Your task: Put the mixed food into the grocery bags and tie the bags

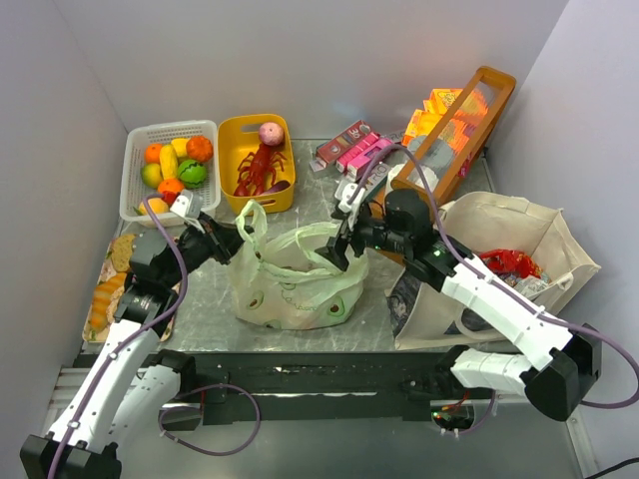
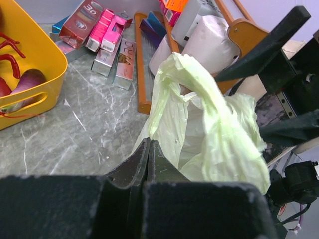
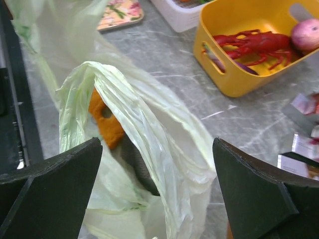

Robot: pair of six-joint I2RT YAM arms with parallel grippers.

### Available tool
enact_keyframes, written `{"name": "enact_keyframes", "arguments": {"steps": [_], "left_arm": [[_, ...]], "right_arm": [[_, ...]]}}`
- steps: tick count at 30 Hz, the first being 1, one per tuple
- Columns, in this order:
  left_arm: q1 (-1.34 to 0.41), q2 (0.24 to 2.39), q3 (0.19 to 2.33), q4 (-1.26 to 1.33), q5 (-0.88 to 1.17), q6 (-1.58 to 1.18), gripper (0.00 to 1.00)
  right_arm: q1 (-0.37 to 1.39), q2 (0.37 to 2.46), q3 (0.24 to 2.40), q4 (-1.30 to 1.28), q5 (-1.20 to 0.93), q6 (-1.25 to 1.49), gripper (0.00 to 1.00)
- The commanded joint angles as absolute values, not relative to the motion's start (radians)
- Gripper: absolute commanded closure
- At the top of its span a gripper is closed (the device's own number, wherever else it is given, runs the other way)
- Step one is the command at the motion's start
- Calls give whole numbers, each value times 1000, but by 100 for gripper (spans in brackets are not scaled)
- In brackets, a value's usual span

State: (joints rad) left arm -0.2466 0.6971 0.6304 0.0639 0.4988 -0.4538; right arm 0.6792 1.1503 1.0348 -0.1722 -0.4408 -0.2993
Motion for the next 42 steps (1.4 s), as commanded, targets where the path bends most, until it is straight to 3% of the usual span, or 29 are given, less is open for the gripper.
{"name": "enact_keyframes", "arguments": {"steps": [1, 7, 15, 32, 38, 41, 42], "left_arm": [[-250, 696, 673, 66, 497, -434, 98], [-249, 690, 680, 46, 491, -425, 98], [-250, 696, 681, 43, 495, -422, 98], [-250, 707, 684, 43, 485, -425, 98], [-250, 704, 686, 37, 476, -434, 98], [-249, 706, 690, 31, 474, -436, 98], [-250, 704, 692, 25, 471, -436, 98]], "right_arm": [[644, 1088, 1014, -123, -538, -226, 0], [531, 1060, 983, -97, -768, -202, 0], [528, 1094, 1019, -167, -816, -227, 0], [664, 1046, 899, -100, -442, -285, 2], [704, 1089, 919, -117, -353, -321, 23], [709, 1100, 922, -115, -309, -310, 42], [710, 1101, 925, -114, -299, -305, 61]]}}
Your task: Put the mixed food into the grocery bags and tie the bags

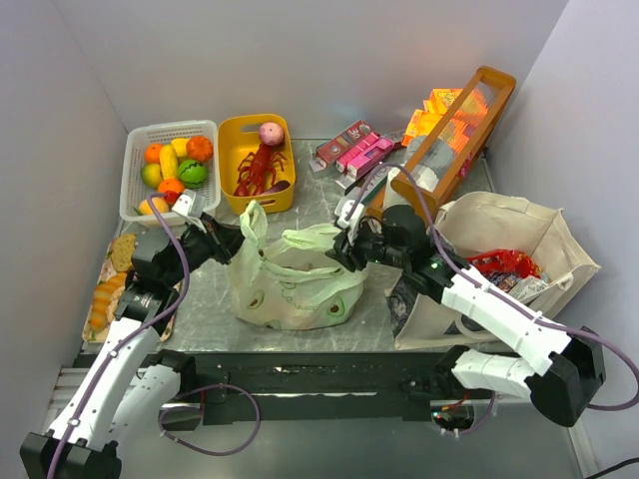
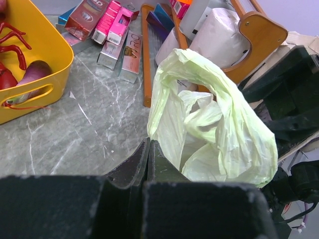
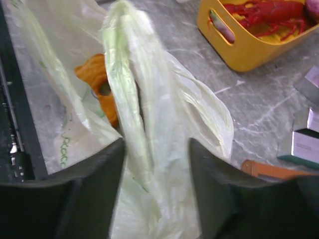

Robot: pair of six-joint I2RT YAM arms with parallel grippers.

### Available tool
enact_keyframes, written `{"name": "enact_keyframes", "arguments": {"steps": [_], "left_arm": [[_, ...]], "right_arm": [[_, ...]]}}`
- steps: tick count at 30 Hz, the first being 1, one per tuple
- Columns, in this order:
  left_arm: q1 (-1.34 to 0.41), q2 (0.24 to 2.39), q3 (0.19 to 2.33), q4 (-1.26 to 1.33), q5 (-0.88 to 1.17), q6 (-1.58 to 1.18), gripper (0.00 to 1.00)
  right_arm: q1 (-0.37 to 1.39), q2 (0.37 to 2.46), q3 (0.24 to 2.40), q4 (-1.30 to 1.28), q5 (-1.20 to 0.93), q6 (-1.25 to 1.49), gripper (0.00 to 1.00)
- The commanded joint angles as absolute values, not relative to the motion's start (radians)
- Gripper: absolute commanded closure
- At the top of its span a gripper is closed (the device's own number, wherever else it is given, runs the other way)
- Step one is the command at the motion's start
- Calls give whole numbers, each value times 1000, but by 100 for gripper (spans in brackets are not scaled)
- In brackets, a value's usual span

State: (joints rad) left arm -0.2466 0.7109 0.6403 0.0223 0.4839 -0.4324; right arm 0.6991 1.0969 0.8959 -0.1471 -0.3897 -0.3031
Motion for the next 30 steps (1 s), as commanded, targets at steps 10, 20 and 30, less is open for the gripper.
{"name": "enact_keyframes", "arguments": {"steps": [10, 20, 30], "left_arm": [[-242, 623, 756, -210, 330, -382, 17], [-225, 508, 798, -434, 195, -314, 1], [-227, 362, 828, -471, 409, -210, 0]], "right_arm": [[652, 1080, 936, -95, -293, -227, 100], [561, 1129, 963, -52, -456, -196, 100], [472, 1267, 1104, -35, -541, -199, 100]]}}
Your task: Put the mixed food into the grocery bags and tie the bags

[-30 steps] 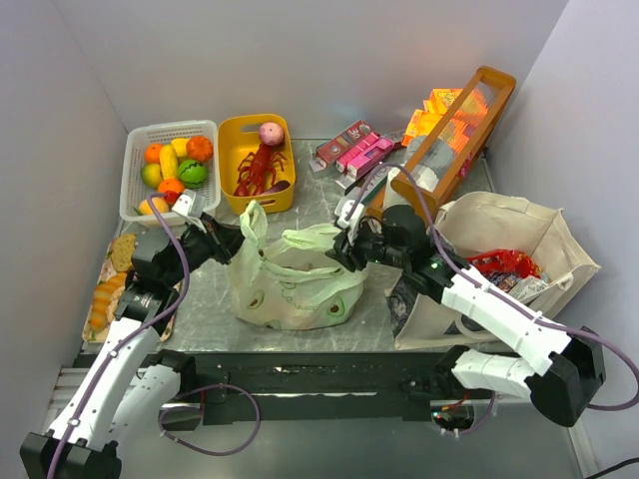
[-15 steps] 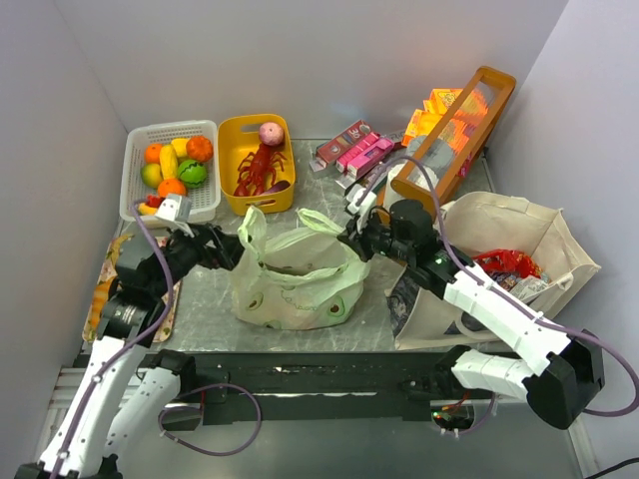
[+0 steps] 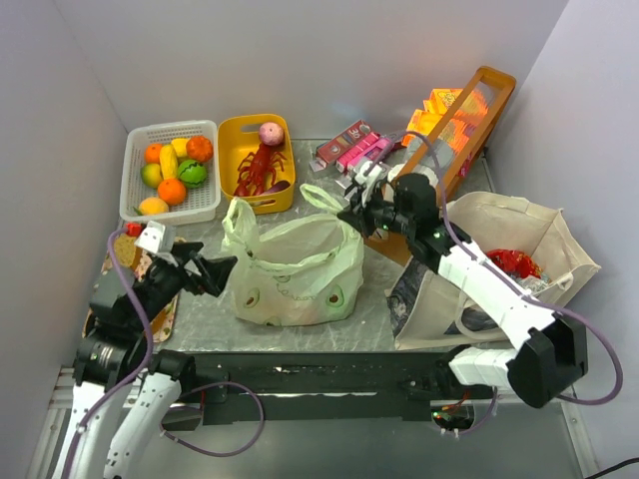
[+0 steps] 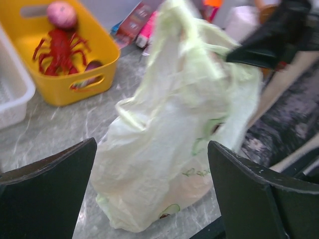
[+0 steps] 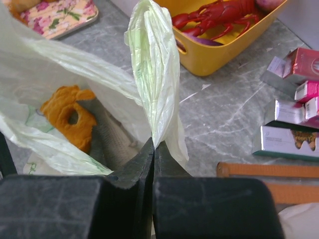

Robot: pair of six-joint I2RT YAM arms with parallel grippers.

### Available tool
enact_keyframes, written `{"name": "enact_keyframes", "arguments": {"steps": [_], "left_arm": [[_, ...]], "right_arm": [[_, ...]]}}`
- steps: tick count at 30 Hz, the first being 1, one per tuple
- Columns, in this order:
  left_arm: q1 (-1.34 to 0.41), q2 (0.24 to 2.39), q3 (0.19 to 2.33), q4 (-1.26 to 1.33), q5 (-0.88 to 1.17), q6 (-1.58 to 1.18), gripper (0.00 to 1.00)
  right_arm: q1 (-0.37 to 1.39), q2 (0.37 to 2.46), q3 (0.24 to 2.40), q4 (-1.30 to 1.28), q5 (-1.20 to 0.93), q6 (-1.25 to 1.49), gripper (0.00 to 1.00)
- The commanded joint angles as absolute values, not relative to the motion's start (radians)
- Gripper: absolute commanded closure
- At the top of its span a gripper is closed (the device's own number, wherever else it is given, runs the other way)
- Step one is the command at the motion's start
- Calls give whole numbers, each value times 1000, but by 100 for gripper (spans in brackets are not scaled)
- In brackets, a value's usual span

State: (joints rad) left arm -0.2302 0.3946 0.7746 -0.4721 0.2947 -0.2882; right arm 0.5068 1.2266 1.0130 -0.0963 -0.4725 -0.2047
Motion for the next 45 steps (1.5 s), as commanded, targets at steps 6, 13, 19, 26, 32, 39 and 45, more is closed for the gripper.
{"name": "enact_keyframes", "arguments": {"steps": [6, 13, 19, 26, 32, 39, 45], "left_arm": [[-227, 529, 850, -447, 537, -100, 0], [-225, 635, 827, -308, 541, -46, 1], [-225, 660, 778, -201, 532, -64, 1], [-225, 713, 733, -94, 609, -142, 1], [-225, 744, 678, 75, 672, -284, 7], [-227, 762, 620, 224, 698, -402, 45], [-227, 804, 586, 293, 666, -485, 94]], "right_arm": [[443, 1319, 1154, -26, -617, -212, 100], [425, 1325, 1152, -11, -678, -199, 100], [420, 1331, 1158, -18, -699, -204, 100], [420, 1316, 1146, -8, -716, -189, 100], [419, 1270, 1080, 58, -729, -140, 100], [420, 1224, 1019, 107, -752, -103, 100], [420, 1115, 927, 187, -811, -58, 100]]}}
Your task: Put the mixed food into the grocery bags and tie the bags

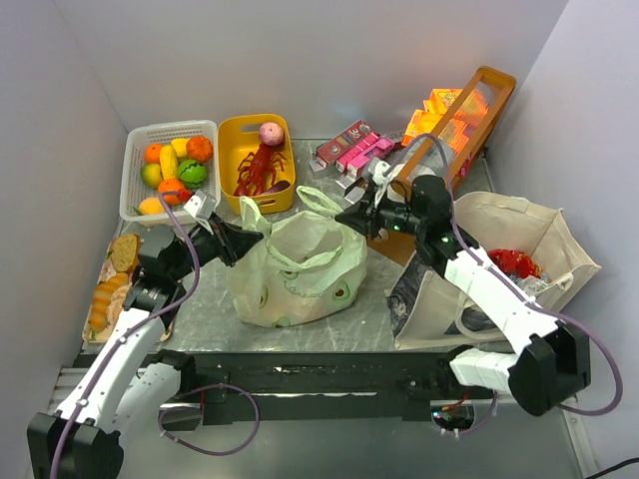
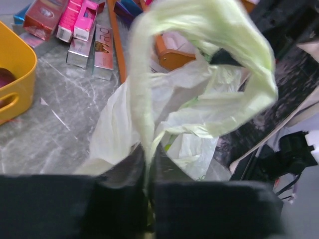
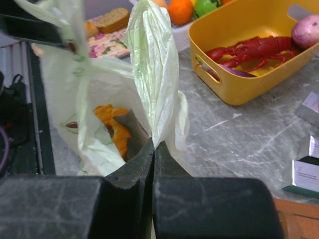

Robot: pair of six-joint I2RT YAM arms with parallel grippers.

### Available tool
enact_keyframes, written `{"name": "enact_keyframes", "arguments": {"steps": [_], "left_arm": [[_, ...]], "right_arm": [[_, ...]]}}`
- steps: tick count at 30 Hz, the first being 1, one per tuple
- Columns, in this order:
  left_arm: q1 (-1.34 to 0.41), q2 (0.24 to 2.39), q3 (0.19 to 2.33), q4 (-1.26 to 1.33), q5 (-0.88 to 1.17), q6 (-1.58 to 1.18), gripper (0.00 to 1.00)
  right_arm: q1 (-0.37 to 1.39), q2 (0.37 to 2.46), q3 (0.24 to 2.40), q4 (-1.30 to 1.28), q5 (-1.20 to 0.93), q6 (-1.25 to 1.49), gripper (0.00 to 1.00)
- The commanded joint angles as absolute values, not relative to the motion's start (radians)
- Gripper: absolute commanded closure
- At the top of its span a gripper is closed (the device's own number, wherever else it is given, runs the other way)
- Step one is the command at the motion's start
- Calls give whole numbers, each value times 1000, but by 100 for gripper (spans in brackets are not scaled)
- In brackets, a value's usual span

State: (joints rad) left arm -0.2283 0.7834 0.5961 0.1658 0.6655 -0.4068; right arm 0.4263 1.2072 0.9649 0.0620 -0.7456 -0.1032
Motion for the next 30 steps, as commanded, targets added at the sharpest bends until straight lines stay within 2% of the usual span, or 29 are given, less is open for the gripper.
{"name": "enact_keyframes", "arguments": {"steps": [1, 8, 10, 18, 30], "left_arm": [[-227, 805, 583, 304, 657, -508, 97], [-227, 921, 641, 273, 606, -560, 98], [-227, 968, 673, 279, 653, -565, 98], [-242, 1087, 755, 281, 721, -537, 98], [-357, 1169, 819, 121, 784, -371, 98]], "right_arm": [[420, 1092, 901, 224, -831, -51, 100], [443, 1072, 838, 327, -983, -66, 100], [459, 1089, 848, 310, -1002, -103, 100], [601, 1153, 945, 137, -980, -271, 100], [641, 1376, 1190, -150, -937, -337, 100]]}}
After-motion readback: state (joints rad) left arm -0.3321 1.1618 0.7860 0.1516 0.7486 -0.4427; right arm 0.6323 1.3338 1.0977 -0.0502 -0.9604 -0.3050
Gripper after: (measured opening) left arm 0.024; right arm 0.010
